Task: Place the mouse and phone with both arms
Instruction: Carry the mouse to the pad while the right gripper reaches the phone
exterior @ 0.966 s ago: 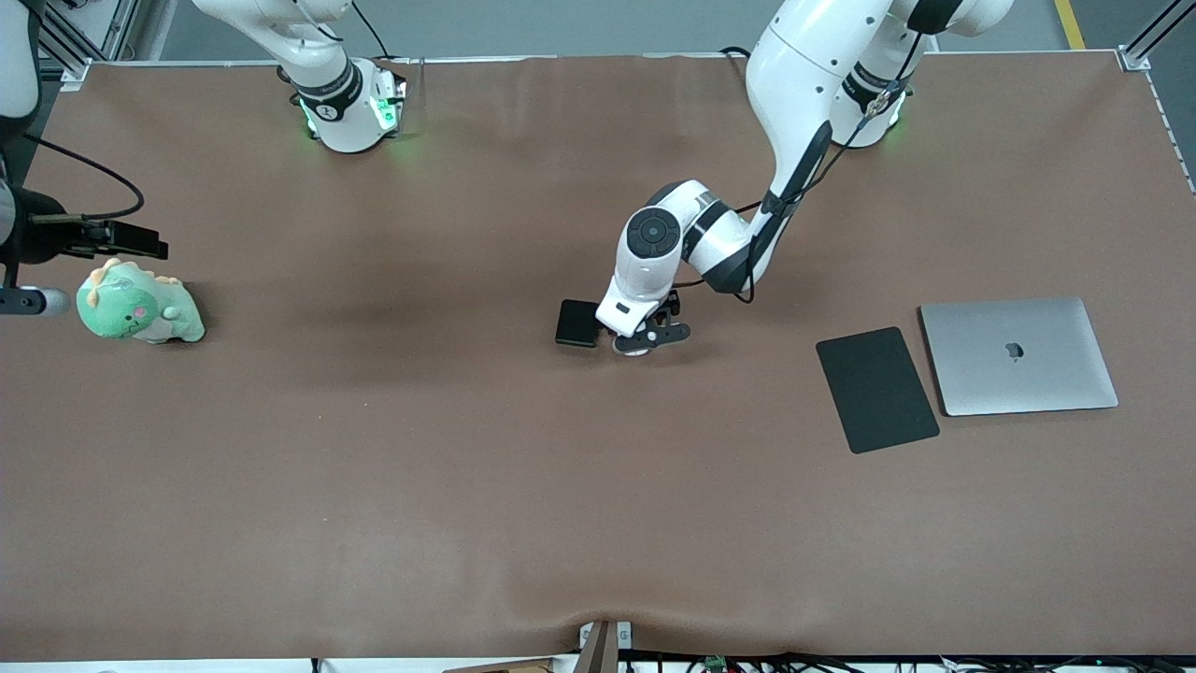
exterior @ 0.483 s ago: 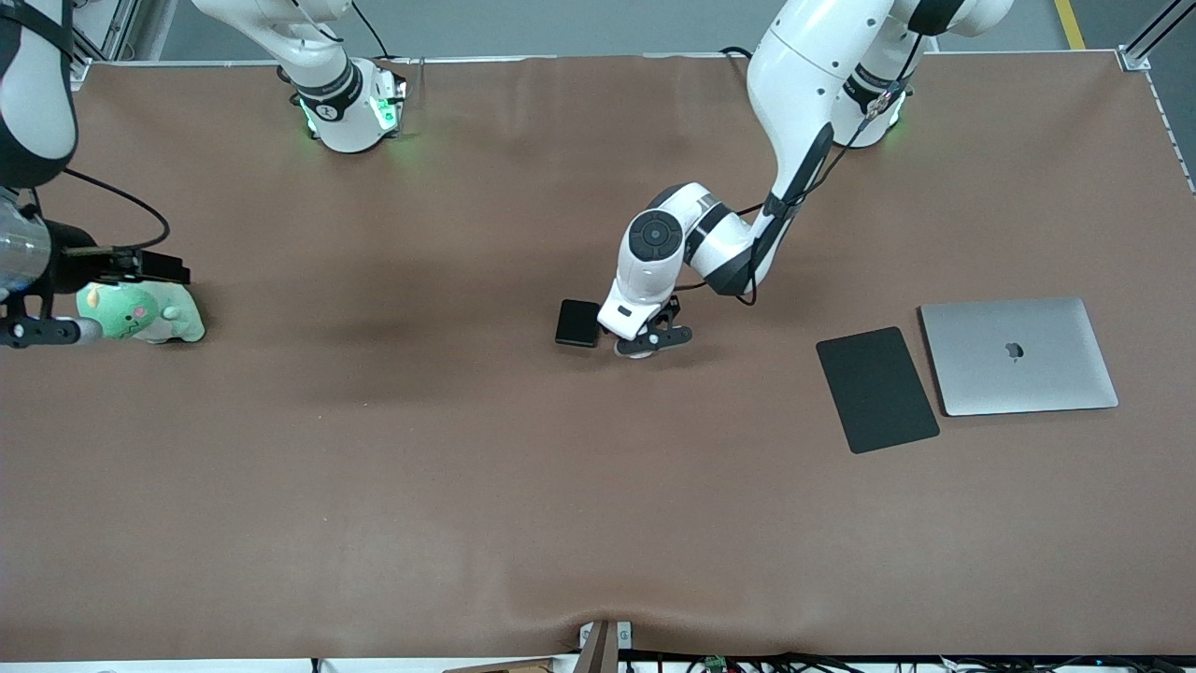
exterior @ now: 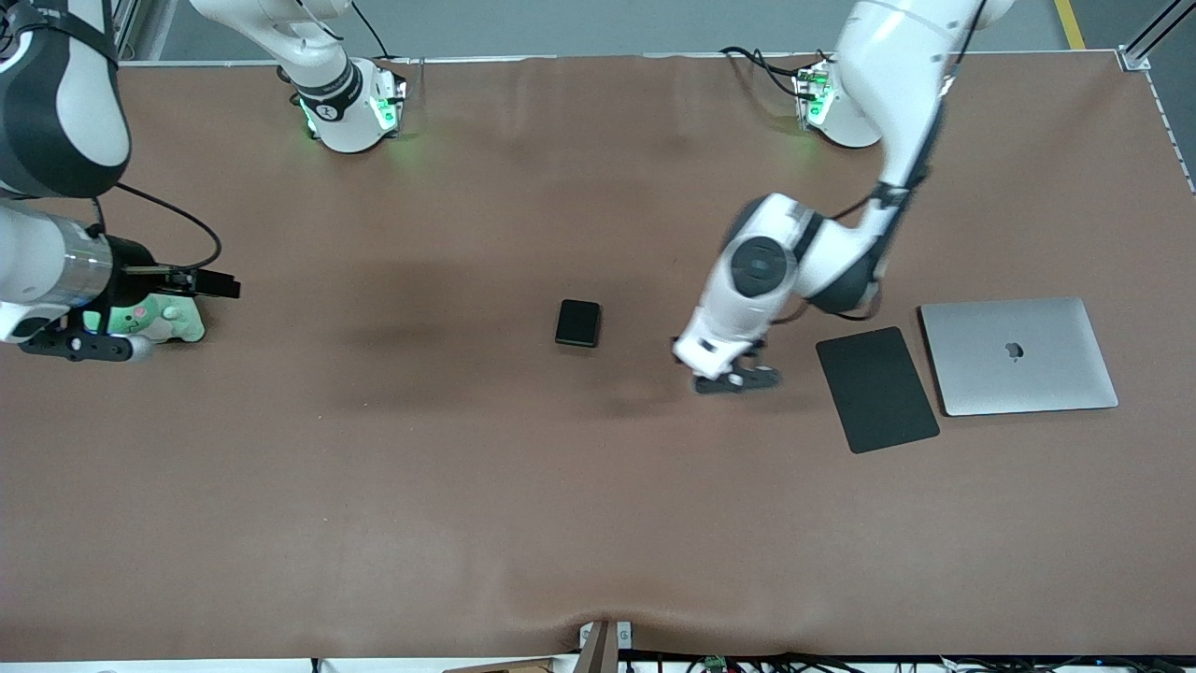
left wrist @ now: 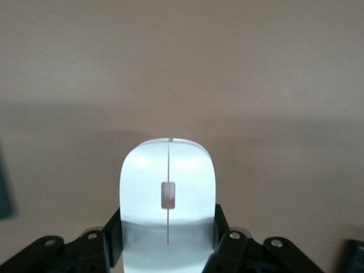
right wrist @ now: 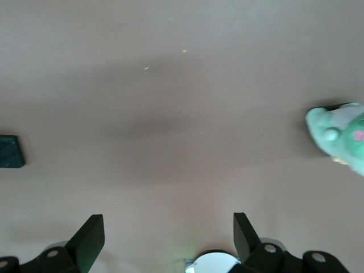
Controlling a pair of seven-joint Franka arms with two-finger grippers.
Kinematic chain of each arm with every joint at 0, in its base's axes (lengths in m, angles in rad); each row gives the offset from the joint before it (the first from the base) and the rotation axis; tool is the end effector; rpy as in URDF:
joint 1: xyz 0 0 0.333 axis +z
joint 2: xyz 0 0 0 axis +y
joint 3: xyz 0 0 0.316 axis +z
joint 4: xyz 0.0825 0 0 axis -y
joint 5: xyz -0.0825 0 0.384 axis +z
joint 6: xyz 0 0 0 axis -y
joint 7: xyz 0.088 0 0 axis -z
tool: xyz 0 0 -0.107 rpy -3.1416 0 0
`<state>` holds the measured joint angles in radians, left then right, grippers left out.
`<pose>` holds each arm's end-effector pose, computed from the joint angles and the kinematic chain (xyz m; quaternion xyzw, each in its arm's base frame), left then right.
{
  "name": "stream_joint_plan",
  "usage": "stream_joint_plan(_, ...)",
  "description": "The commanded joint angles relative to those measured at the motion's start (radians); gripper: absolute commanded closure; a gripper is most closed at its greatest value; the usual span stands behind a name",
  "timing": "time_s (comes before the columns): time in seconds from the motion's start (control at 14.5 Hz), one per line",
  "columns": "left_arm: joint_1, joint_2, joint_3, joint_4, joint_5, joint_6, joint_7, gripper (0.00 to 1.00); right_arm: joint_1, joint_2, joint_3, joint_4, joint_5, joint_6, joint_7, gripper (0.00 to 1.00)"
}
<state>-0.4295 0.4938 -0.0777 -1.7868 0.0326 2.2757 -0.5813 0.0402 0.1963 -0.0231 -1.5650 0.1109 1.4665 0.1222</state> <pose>0.5749 -0.3139 0.2779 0.9995 0.0311 -0.0045 0.0043 0.5881 0.0239 0.5079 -0.9863 0.0544 0.1500 0.0428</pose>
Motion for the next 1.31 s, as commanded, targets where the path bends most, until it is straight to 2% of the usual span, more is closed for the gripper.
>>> stream_joint_plan(0.0, 0.11, -0.043, -0.01, -0.068, 0.023, -0.004, 0.131, 0.86, 0.013, 0.021, -0.005, 0.0, 0.091, 0.015, 0.028, 0.0)
stream_joint_plan(0.21, 0.213, -0.043, -0.01, -0.095, 0.049, -0.002, 0.216, 0.85, 0.095, 0.029, -0.005, -0.003, 0.098, 0.046, 0.161, 0.0)
stream_joint_plan(0.41, 0.302, -0.02, -0.013, -0.097, 0.104, 0.01, 0.241, 0.83, 0.165, 0.054, -0.005, -0.004, 0.098, 0.089, 0.174, 0.0)
stream_joint_plan(0.62, 0.383, 0.014, -0.016, -0.097, 0.105, 0.063, 0.332, 0.82, 0.21, 0.071, -0.005, -0.015, 0.098, 0.109, 0.197, 0.0)
stream_joint_plan(0.97, 0.408, 0.06, -0.016, -0.095, 0.104, 0.133, 0.359, 0.78, 0.322, 0.113, -0.003, -0.032, 0.099, 0.175, 0.321, 0.0)
stream_joint_plan(1.17, 0.408, 0.083, -0.017, -0.097, 0.104, 0.146, 0.359, 0.66, 0.4, 0.127, -0.003, -0.087, 0.101, 0.277, 0.376, 0.0)
stream_joint_plan(1.24, 0.408, 0.084, -0.017, -0.098, 0.104, 0.146, 0.359, 0.46, 0.437, 0.149, -0.005, -0.087, 0.102, 0.306, 0.41, 0.0)
